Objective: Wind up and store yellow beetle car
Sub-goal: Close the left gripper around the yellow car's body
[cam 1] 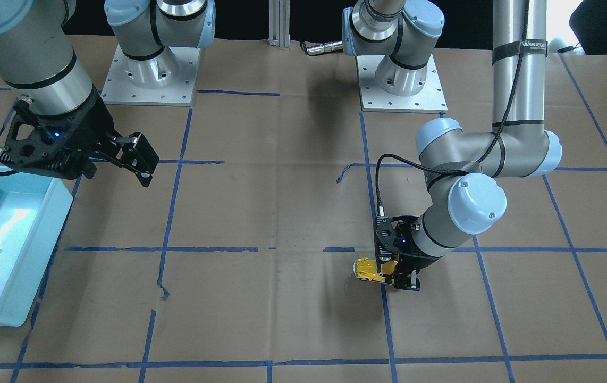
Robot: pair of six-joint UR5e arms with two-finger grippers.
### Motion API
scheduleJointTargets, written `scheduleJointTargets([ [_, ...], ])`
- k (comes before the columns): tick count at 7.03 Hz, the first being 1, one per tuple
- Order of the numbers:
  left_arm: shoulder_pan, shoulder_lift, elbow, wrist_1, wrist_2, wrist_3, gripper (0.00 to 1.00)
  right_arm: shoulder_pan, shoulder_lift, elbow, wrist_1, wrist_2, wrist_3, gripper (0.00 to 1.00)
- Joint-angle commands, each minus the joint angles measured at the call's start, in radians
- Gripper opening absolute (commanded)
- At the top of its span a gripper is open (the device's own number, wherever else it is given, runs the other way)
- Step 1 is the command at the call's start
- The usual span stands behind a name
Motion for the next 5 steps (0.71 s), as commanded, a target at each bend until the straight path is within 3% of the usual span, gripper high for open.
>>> scheduleJointTargets([
  [1, 0.007, -0.023, 0.016, -0.002, 0.0, 0.002, 0.0, 0.0, -0.006, -0.016, 0.064, -0.003, -0.005, 1.0],
  [5, 0.008, -0.037, 0.012, 0.001, 0.002, 0.002, 0.0, 0.001, -0.015, -0.006, 0.072, -0.018, -0.004, 1.0],
])
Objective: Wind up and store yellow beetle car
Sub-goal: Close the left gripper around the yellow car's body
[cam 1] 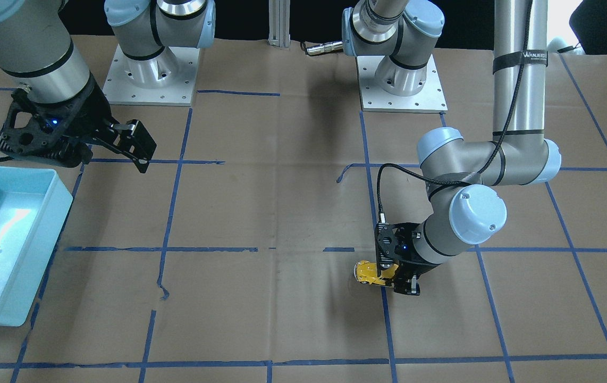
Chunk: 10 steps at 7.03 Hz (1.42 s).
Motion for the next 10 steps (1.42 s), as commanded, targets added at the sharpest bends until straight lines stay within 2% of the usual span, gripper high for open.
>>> scheduleJointTargets([
  [1, 0.001, -0.02, 0.0, 0.01, -0.001, 0.001, 0.0, 0.001, 0.0, 0.007, -0.005, 0.005, 0.004, 1.0],
  [10, 0.052, -0.02, 0.005, 0.01, 0.0, 0.001, 0.0, 0.001, 0.011, 0.0, -0.016, 0.005, -0.001, 1.0],
])
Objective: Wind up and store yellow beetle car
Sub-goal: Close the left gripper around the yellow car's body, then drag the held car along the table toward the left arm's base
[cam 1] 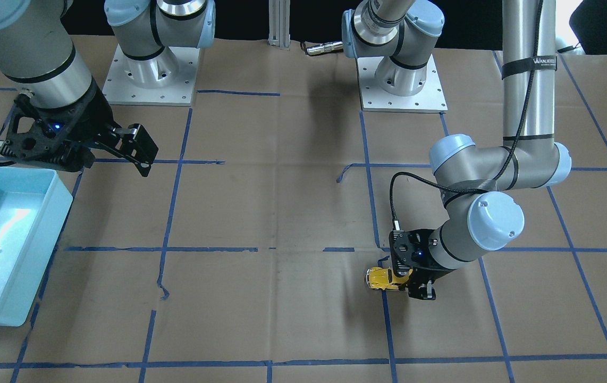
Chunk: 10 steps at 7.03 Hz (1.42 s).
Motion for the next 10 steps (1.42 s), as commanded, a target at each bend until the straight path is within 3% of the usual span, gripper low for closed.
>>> scheduleJointTargets([
  [1, 0.003, 0.001, 0.0, 0.0, 0.003, 0.0, 0.0, 0.0, 0.002, -0.001, 0.0, -0.001, 0.0, 1.0],
  [10, 0.059, 0.01, -0.015, 0.0, 0.021, 0.019, 0.0, 0.0, 0.002, -0.001, -0.002, -0.001, 0.001, 1.0],
])
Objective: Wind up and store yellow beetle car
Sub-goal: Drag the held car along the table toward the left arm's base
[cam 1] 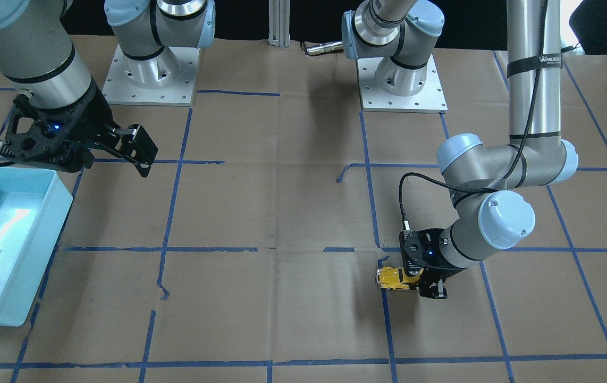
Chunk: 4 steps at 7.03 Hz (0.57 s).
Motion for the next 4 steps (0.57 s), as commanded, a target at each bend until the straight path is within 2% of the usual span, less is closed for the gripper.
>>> scheduleJointTargets([
  [1, 0.023, 0.001, -0.004, 0.0, -0.002, 0.005, 0.0, 0.001, 0.001, 0.0, -0.001, -0.001, 0.0, 1.0],
  [4, 0.023, 0.001, -0.005, 0.0, 0.0, 0.012, 0.0, 0.001, 0.001, -0.002, -0.008, -0.001, 0.002, 1.0],
])
